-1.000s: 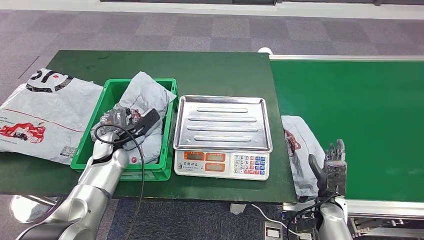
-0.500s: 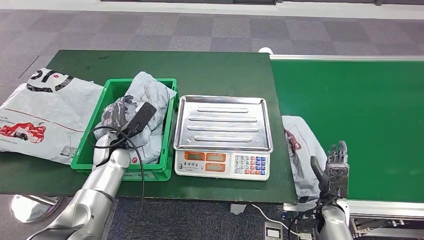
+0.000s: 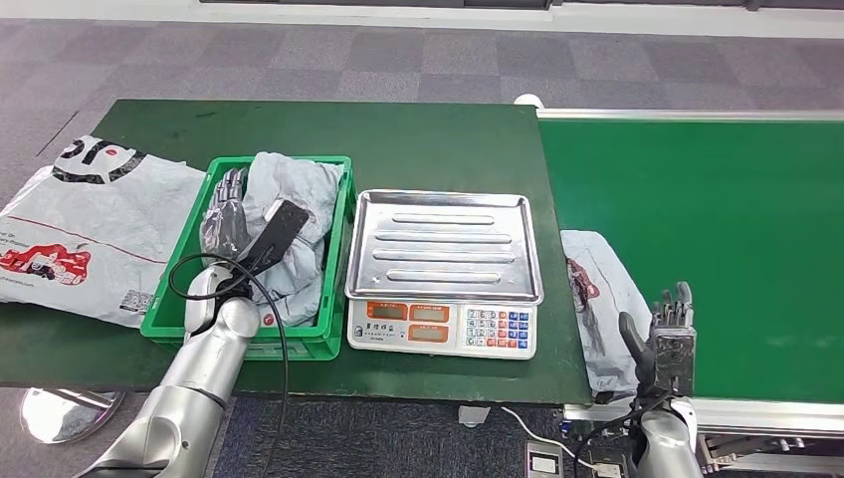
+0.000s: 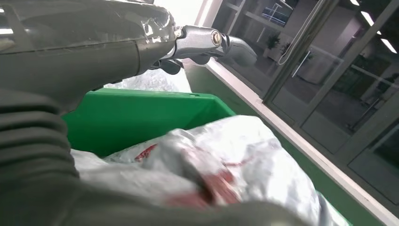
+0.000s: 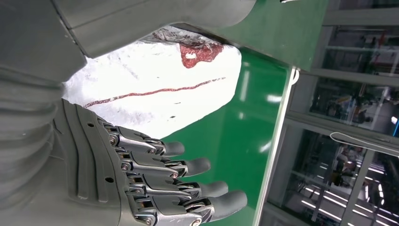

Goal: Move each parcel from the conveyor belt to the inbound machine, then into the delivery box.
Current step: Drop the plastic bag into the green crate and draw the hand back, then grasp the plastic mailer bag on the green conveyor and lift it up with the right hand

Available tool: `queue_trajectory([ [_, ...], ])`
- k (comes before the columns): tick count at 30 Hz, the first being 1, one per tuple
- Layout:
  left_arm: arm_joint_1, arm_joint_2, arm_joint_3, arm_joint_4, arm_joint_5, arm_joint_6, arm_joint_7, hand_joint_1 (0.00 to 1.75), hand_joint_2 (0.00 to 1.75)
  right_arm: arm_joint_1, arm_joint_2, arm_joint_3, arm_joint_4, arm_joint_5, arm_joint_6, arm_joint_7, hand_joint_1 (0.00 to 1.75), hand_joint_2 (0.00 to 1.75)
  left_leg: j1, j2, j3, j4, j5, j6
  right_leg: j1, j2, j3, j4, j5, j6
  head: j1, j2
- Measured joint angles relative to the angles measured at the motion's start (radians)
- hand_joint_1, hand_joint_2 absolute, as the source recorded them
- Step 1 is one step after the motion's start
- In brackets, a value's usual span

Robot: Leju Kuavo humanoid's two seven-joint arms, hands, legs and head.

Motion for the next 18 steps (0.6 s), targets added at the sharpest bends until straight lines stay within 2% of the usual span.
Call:
queue_trajectory([
  [6, 0.001, -0.001, 0.000, -0.006, 0.008, 0.013, -0.006, 0.00, 0.00, 0.001, 0.000, 0.000, 0.000, 0.000, 0.000, -0.001, 0.00, 1.75, 0.000, 0.000, 0.000, 0.000, 0.000, 0.000, 0.000, 0.000, 0.000, 0.000, 0.000, 0.000, 0.000, 0.000],
  [10, 0.012, -0.001, -0.003, -0.023, 0.092, 0.113, -0.053, 0.00, 0.00, 0.000, 0.000, 0.000, 0.000, -0.006, -0.016, -0.009, 0.00, 1.75, 0.000, 0.000, 0.000, 0.000, 0.000, 0.000, 0.000, 0.000, 0.000, 0.000, 0.000, 0.000, 0.000, 0.000],
  [14, 0.023, 0.000, -0.021, -0.037, 0.130, 0.158, -0.054, 0.00, 0.00, -0.006, -0.006, 0.000, -0.001, -0.012, -0.018, -0.006, 0.00, 1.75, 0.000, 0.000, 0.000, 0.000, 0.000, 0.000, 0.000, 0.000, 0.000, 0.000, 0.000, 0.000, 0.000, 0.000],
  [18, 0.029, 0.000, -0.038, -0.041, 0.165, 0.187, -0.079, 0.00, 0.00, -0.018, -0.028, 0.000, -0.013, 0.037, -0.018, 0.067, 0.00, 1.75, 0.000, 0.000, 0.000, 0.000, 0.000, 0.000, 0.000, 0.000, 0.000, 0.000, 0.000, 0.000, 0.000, 0.000],
])
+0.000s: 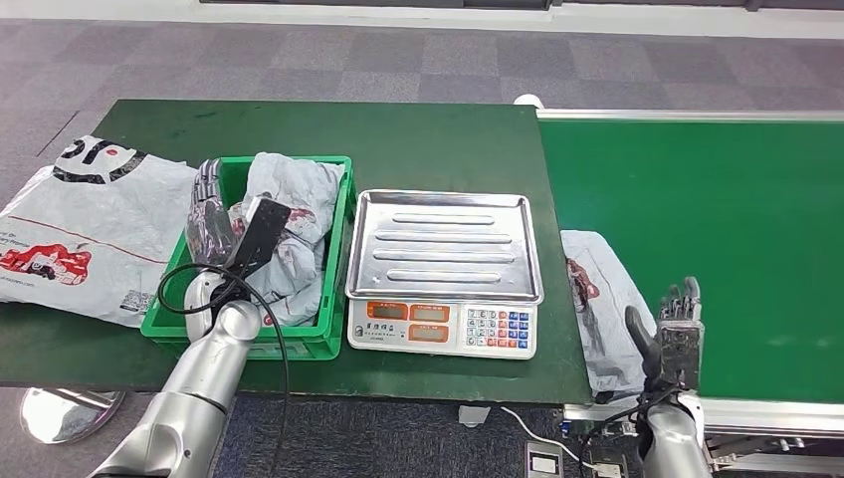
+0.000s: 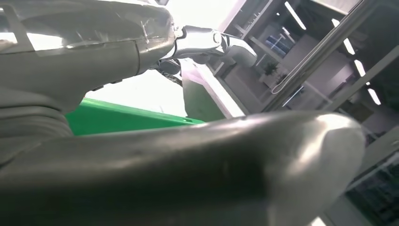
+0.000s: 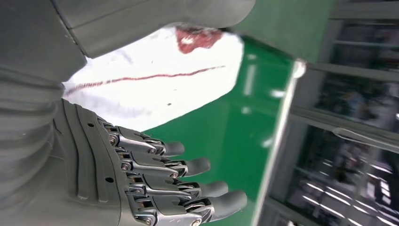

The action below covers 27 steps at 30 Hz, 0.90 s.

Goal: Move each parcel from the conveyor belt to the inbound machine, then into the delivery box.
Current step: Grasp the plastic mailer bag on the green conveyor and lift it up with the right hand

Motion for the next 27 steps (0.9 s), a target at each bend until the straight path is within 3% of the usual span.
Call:
queue_trajectory([
  [2, 0.007, 0.000, -0.009, -0.008, 0.029, 0.020, -0.026, 0.00, 0.00, -0.012, -0.023, 0.002, -0.005, 0.096, 0.006, 0.093, 0.00, 1.75, -0.001, 0.000, 0.000, 0.000, 0.000, 0.000, 0.000, 0.000, 0.000, 0.000, 0.000, 0.000, 0.000, 0.000],
  [6, 0.039, -0.002, -0.023, -0.048, 0.087, 0.058, -0.065, 0.00, 0.00, -0.085, -0.133, 0.060, 0.051, 0.423, 0.139, 0.435, 0.00, 1.75, -0.003, 0.000, 0.000, 0.000, 0.000, 0.002, -0.002, 0.000, 0.000, 0.000, 0.001, 0.002, 0.000, 0.000],
  [7, 0.050, -0.002, -0.028, -0.062, 0.101, 0.060, -0.070, 0.00, 0.00, -0.108, -0.164, 0.078, 0.079, 0.473, 0.164, 0.484, 0.00, 1.75, -0.003, -0.001, -0.001, 0.000, 0.001, 0.003, -0.003, -0.001, 0.000, 0.000, 0.001, 0.002, 0.000, 0.000],
  [10, 0.078, -0.003, -0.037, -0.099, 0.196, 0.015, -0.127, 0.00, 0.00, -0.160, -0.219, 0.110, 0.141, 0.557, 0.181, 0.532, 0.00, 1.75, -0.003, -0.002, -0.001, 0.000, 0.001, 0.004, -0.003, -0.003, 0.000, 0.000, 0.001, 0.003, 0.000, 0.000],
  [14, 0.102, -0.011, -0.039, -0.140, 0.319, -0.062, -0.218, 0.00, 0.00, -0.194, -0.250, 0.158, 0.198, 0.626, 0.187, 0.581, 0.00, 1.75, -0.003, -0.003, -0.002, 0.000, 0.001, 0.004, -0.003, -0.003, 0.000, 0.000, 0.000, 0.003, 0.000, 0.000],
  [24, 0.120, -0.014, -0.040, -0.173, 0.330, -0.073, -0.227, 0.00, 0.00, -0.220, -0.273, 0.189, 0.246, 0.635, 0.187, 0.589, 0.00, 1.75, -0.003, -0.003, -0.002, 0.000, 0.001, 0.004, -0.003, -0.003, 0.000, 0.000, 0.000, 0.003, 0.000, 0.000],
  [27, 0.121, -0.016, -0.043, -0.173, 0.345, -0.080, -0.250, 0.00, 1.31, -0.225, -0.274, 0.195, 0.255, 0.649, 0.198, 0.605, 0.00, 1.75, -0.003, -0.003, -0.002, 0.000, 0.001, 0.004, -0.003, -0.003, 0.000, 0.000, 0.000, 0.003, 0.000, 0.000],
])
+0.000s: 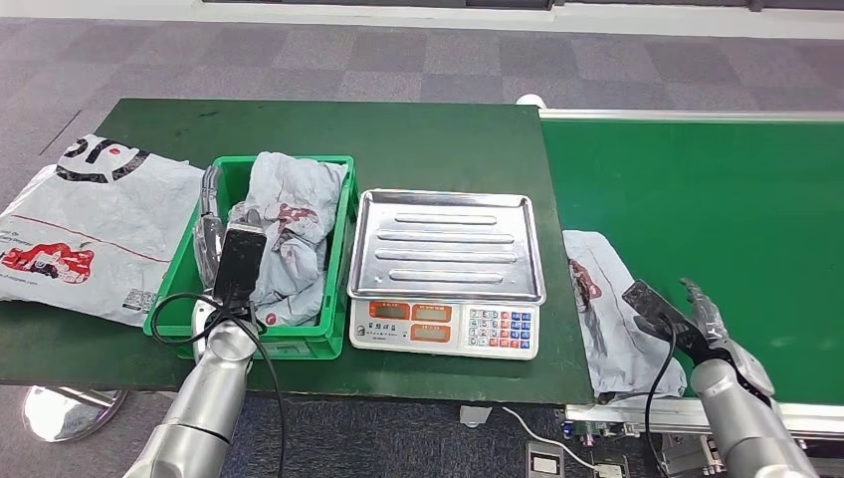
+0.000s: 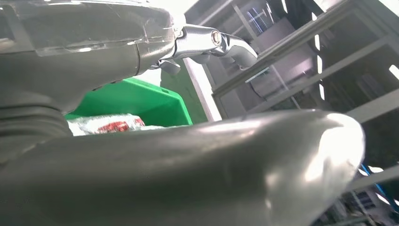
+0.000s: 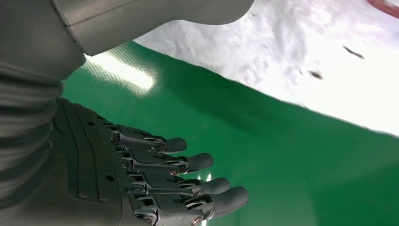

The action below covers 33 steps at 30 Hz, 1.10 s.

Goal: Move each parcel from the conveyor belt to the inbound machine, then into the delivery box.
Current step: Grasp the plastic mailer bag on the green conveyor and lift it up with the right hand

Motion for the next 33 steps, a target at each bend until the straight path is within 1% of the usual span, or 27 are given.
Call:
queue_trajectory([
  [1, 0.000, -0.002, -0.002, 0.001, 0.010, 0.001, -0.014, 0.00, 1.75, -0.002, 0.000, 0.003, 0.004, 0.008, 0.010, 0.008, 0.00, 1.75, 0.000, 0.000, 0.000, 0.000, 0.000, 0.000, 0.000, 0.000, 0.000, 0.000, 0.000, 0.000, 0.000, 0.000],
  [4, 0.000, -0.009, -0.017, 0.006, 0.043, 0.014, -0.050, 0.00, 1.75, -0.009, 0.000, 0.010, 0.022, 0.025, 0.053, 0.018, 0.00, 1.75, 0.000, 0.000, 0.000, 0.000, 0.000, 0.000, 0.000, 0.000, 0.000, 0.000, 0.000, 0.000, 0.000, 0.000],
  [6, 0.000, -0.012, -0.031, 0.008, 0.053, 0.019, -0.053, 0.00, 1.75, -0.013, 0.001, 0.017, 0.039, 0.028, 0.090, 0.010, 0.00, 1.75, 0.000, 0.000, 0.000, 0.000, 0.000, 0.000, 0.000, 0.000, 0.000, 0.000, 0.000, 0.000, 0.000, 0.000],
  [9, -0.001, -0.014, -0.049, 0.011, 0.064, 0.021, -0.047, 0.00, 1.75, -0.018, 0.004, 0.035, 0.077, 0.025, 0.172, -0.032, 0.00, 1.75, 0.000, 0.000, 0.000, 0.000, 0.000, 0.000, 0.000, 0.000, 0.000, 0.000, 0.000, 0.000, 0.000, 0.000],
  [11, -0.002, -0.014, -0.057, 0.016, 0.069, 0.022, -0.047, 0.00, 1.75, -0.025, 0.007, 0.051, 0.105, 0.021, 0.209, -0.060, 0.00, 1.75, 0.001, 0.000, 0.001, 0.000, 0.000, 0.000, 0.001, 0.001, 0.000, 0.000, 0.000, 0.000, 0.000, 0.000],
  [23, -0.003, -0.014, -0.072, 0.036, 0.070, 0.024, -0.048, 0.00, 1.75, -0.055, 0.011, 0.082, 0.165, 0.017, 0.232, -0.081, 0.00, 1.75, 0.002, 0.001, 0.007, 0.000, -0.001, 0.000, 0.002, 0.002, 0.007, -0.001, 0.000, 0.000, 0.000, 0.000],
  [26, -0.004, -0.014, -0.072, 0.039, 0.082, 0.023, -0.051, 0.00, 1.75, -0.063, 0.018, 0.093, 0.174, 0.018, 0.255, -0.115, 0.00, 1.75, 0.002, 0.001, 0.008, 0.000, -0.001, 0.000, 0.002, 0.002, 0.009, -0.001, 0.000, 0.000, 0.000, 0.000],
  [29, -0.016, -0.012, -0.072, 0.045, 0.122, -0.013, -0.057, 0.00, 1.75, -0.079, 0.039, 0.122, 0.187, 0.039, 0.270, -0.143, 0.00, 1.75, 0.003, 0.005, 0.009, 0.000, -0.001, 0.000, 0.003, 0.004, 0.010, -0.001, 0.001, -0.001, 0.000, 0.000],
  [33, -0.037, -0.010, -0.072, 0.045, 0.180, -0.081, -0.058, 0.00, 1.75, -0.100, 0.075, 0.185, 0.195, 0.064, 0.253, -0.105, 1.75, 1.75, 0.003, 0.012, 0.013, 0.000, -0.003, -0.003, 0.004, 0.011, 0.010, -0.001, 0.002, -0.003, 0.000, 0.000],
])
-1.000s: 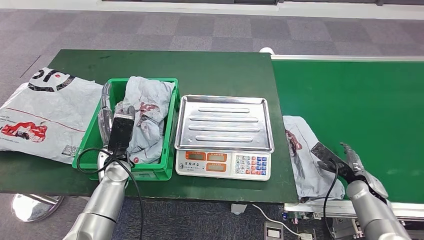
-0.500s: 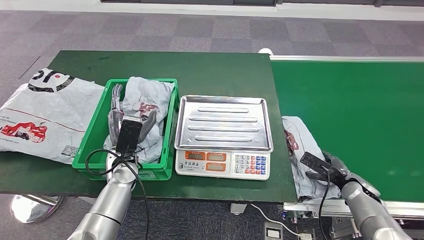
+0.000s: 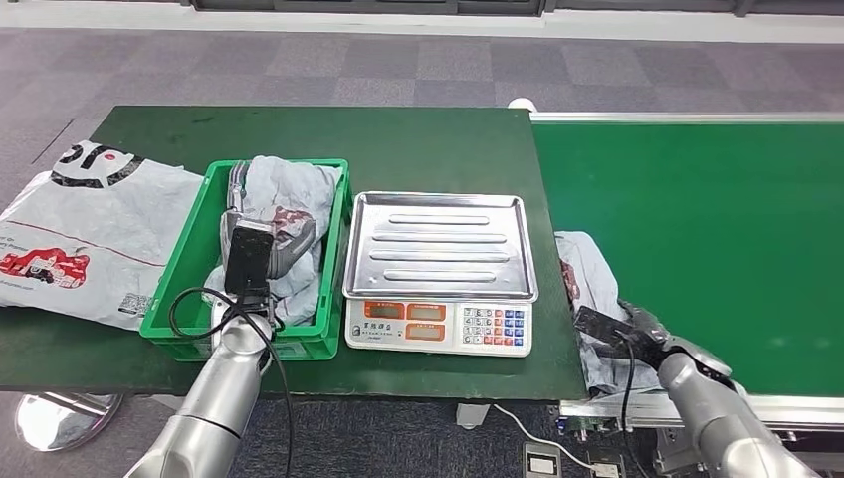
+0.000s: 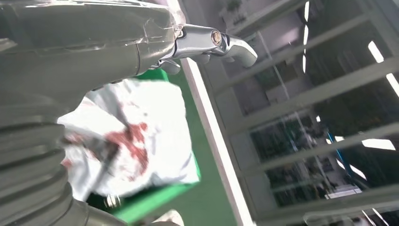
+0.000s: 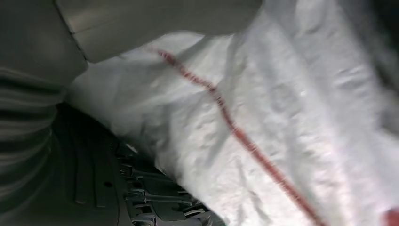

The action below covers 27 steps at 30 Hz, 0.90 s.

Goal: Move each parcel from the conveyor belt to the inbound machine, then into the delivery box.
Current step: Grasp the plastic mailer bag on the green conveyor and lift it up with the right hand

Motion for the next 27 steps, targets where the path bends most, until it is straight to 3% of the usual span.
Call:
queue_trajectory([
  [5, 0.001, 0.000, 0.000, -0.021, 0.131, -0.142, -0.023, 0.00, 1.75, 0.002, 0.009, 0.049, -0.011, -0.054, -0.032, 0.007, 1.75, 1.75, 0.002, 0.002, 0.001, 0.000, -0.001, -0.002, 0.003, 0.002, 0.000, 0.000, 0.000, -0.002, 0.000, 0.000],
  [14, 0.007, 0.005, -0.002, -0.043, 0.204, -0.207, -0.034, 0.00, 1.75, 0.033, 0.013, 0.064, -0.064, -0.111, -0.097, -0.011, 1.75, 1.75, 0.004, 0.000, 0.001, 0.000, -0.001, -0.005, 0.005, 0.000, 0.000, 0.001, -0.002, -0.005, 0.000, 0.000],
  [22, 0.016, 0.021, -0.002, -0.061, 0.348, -0.338, -0.045, 0.00, 1.75, 0.113, 0.015, 0.045, -0.197, -0.197, -0.184, -0.062, 1.75, 1.75, 0.004, -0.004, -0.002, 0.000, -0.002, -0.005, 0.005, -0.003, -0.002, 0.001, -0.005, -0.006, 0.000, 0.000],
  [27, 0.020, 0.029, -0.002, -0.062, 0.368, -0.351, -0.058, 0.00, 1.75, 0.169, 0.018, 0.001, -0.297, -0.254, -0.253, -0.115, 1.75, 1.75, 0.004, -0.007, -0.009, -0.001, -0.002, -0.006, 0.005, -0.006, -0.007, 0.002, -0.005, -0.006, 0.000, 0.000],
])
